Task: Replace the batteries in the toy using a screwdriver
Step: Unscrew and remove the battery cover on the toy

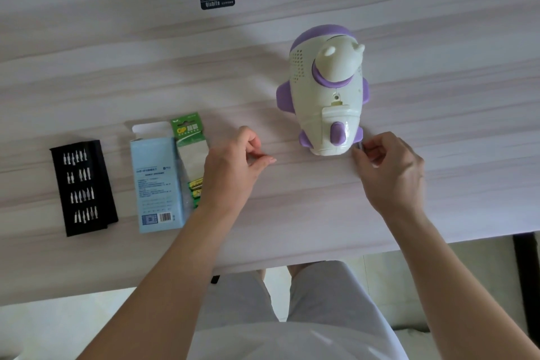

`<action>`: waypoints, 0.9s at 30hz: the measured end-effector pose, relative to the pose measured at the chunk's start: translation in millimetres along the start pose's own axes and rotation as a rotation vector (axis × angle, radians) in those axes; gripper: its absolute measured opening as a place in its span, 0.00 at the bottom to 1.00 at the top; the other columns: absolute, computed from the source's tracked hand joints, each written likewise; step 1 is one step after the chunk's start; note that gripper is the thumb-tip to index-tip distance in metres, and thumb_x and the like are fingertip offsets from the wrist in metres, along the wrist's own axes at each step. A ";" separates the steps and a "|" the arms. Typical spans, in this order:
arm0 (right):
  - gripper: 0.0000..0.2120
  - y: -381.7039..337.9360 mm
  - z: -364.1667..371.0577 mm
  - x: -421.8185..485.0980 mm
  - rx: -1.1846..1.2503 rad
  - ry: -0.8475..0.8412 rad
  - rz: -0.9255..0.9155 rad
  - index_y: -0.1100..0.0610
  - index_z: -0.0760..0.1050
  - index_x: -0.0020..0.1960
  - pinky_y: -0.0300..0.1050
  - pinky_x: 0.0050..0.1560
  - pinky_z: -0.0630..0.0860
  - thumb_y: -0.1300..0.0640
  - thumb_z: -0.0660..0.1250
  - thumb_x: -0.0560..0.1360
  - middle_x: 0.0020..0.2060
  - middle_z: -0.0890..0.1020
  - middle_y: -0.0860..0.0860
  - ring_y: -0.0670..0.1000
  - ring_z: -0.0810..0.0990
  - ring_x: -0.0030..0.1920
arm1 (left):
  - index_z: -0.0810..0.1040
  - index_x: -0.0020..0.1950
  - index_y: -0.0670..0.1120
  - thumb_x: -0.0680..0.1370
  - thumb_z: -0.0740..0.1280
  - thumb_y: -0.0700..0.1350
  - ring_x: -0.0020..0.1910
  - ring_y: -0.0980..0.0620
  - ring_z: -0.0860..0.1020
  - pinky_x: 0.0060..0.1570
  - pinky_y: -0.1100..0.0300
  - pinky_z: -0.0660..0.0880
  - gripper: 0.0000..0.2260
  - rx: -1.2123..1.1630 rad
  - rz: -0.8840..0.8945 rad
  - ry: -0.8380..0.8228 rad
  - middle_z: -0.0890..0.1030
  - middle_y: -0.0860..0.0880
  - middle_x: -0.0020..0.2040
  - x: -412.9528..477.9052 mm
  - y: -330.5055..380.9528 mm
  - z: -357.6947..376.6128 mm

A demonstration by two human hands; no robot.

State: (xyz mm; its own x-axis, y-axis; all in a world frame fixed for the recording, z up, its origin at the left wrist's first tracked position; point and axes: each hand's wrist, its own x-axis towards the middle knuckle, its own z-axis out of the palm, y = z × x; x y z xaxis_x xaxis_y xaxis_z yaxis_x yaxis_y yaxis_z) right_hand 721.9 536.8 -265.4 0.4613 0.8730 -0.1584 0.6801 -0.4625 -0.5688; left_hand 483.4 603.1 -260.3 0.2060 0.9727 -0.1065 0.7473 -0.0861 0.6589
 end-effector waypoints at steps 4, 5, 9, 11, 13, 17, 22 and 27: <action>0.07 1.9 0.7 -0.2 -0.003 -0.008 -0.013 0.56 0.76 0.44 0.48 0.43 0.74 0.54 0.71 0.76 0.37 0.80 0.51 0.54 0.77 0.40 | 0.77 0.44 0.43 0.69 0.80 0.47 0.32 0.55 0.74 0.33 0.66 0.67 0.15 0.019 -0.020 0.001 0.78 0.54 0.36 2.3 1.4 1.3; 0.07 2.1 0.8 -0.4 -0.005 -0.009 -0.015 0.56 0.76 0.44 0.48 0.43 0.73 0.54 0.71 0.76 0.37 0.80 0.51 0.54 0.77 0.40 | 0.77 0.44 0.43 0.69 0.80 0.47 0.32 0.55 0.73 0.33 0.67 0.66 0.15 0.018 -0.024 0.005 0.78 0.55 0.36 2.6 1.1 1.6; 0.07 3.0 1.2 -1.6 0.003 -0.005 -0.015 0.56 0.76 0.45 0.48 0.43 0.73 0.54 0.71 0.76 0.37 0.80 0.51 0.54 0.77 0.40 | 0.77 0.44 0.43 0.69 0.80 0.47 0.32 0.54 0.74 0.35 0.62 0.70 0.14 -0.002 -0.019 0.009 0.81 0.51 0.37 1.5 -0.5 4.0; 0.07 3.1 1.3 -2.0 -0.002 -0.006 -0.015 0.56 0.76 0.45 0.49 0.43 0.74 0.53 0.71 0.76 0.37 0.80 0.51 0.55 0.77 0.40 | 0.77 0.44 0.43 0.69 0.80 0.47 0.32 0.54 0.75 0.35 0.63 0.70 0.15 -0.004 -0.016 0.009 0.82 0.50 0.37 0.8 -1.2 4.6; 0.07 2.9 1.4 -2.6 -0.004 0.000 0.005 0.56 0.76 0.45 0.49 0.43 0.74 0.53 0.71 0.75 0.37 0.80 0.51 0.54 0.77 0.41 | 0.77 0.45 0.43 0.69 0.80 0.48 0.32 0.55 0.74 0.34 0.66 0.68 0.15 0.004 -0.013 0.009 0.81 0.51 0.37 0.2 -1.0 4.3; 0.09 0.8 2.0 -4.6 -0.006 0.039 0.073 0.56 0.76 0.44 0.47 0.42 0.71 0.52 0.72 0.75 0.36 0.80 0.50 0.55 0.77 0.41 | 0.77 0.44 0.42 0.68 0.81 0.46 0.31 0.55 0.73 0.35 0.61 0.70 0.15 -0.016 -0.020 0.018 0.77 0.54 0.36 -1.6 0.9 1.1; 0.11 -1.5 -0.9 -6.2 -0.005 0.011 0.102 0.55 0.75 0.43 0.46 0.41 0.68 0.48 0.71 0.75 0.36 0.79 0.50 0.54 0.76 0.41 | 0.77 0.45 0.42 0.68 0.81 0.47 0.33 0.53 0.77 0.35 0.58 0.76 0.16 -0.052 -0.028 0.018 0.78 0.53 0.37 -4.8 3.3 -6.2; 0.07 -5.8 -17.0 -14.7 -0.031 0.019 0.077 0.55 0.74 0.45 0.47 0.42 0.70 0.52 0.69 0.76 0.39 0.79 0.50 0.54 0.77 0.40 | 0.77 0.46 0.44 0.71 0.78 0.48 0.37 0.52 0.77 0.36 0.60 0.75 0.13 -0.018 -0.004 0.057 0.80 0.51 0.40 -15.1 4.4 -29.2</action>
State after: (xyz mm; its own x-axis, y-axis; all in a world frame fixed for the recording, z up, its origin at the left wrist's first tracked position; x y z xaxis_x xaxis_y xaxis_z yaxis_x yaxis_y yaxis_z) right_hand 720.8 524.1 -246.0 0.5231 0.8318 -0.1855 0.6594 -0.5329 -0.5303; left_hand 465.1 594.3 -234.0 0.1663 0.9838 -0.0668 0.7365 -0.0789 0.6719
